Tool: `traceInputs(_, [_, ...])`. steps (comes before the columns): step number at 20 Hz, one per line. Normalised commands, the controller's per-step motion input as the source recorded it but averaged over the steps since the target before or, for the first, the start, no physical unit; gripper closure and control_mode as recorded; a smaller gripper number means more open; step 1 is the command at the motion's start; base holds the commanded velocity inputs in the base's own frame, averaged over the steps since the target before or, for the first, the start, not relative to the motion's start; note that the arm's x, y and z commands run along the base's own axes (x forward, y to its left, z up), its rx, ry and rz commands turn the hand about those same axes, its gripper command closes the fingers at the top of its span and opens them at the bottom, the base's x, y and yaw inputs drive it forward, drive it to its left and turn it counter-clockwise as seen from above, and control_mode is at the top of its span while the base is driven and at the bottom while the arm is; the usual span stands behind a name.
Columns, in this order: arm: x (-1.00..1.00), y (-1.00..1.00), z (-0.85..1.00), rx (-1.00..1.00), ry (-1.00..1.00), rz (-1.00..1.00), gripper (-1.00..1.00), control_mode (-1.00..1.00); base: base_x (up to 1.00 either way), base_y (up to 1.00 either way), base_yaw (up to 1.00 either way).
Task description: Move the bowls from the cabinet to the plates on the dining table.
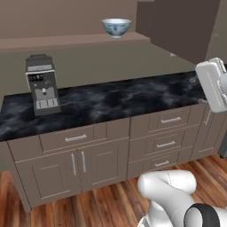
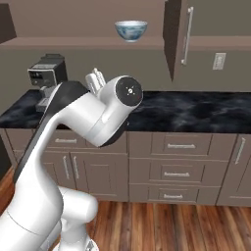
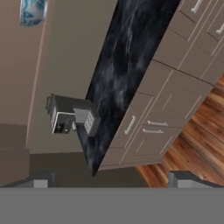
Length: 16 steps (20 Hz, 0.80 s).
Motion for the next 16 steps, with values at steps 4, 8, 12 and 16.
traceInputs(4, [0.00, 0.00, 0.00, 0.00, 0.00, 0.00, -1.00, 1.00, 0.17, 0.59, -0.02])
traceInputs(8, [0.00, 0.00, 0.00, 0.00, 0.00, 0.00, -1.00, 1.00, 0.01, 0.62, 0.00])
traceInputs(12, [0.00, 0.00, 0.00, 0.00, 0.00, 0.00, -1.00, 1.00, 0.04, 0.60, -0.01])
traceInputs(16, [0.00, 0.00, 0.00, 0.00, 0.00, 0.00, -1.00, 1.00, 0.20, 0.50, -0.06])
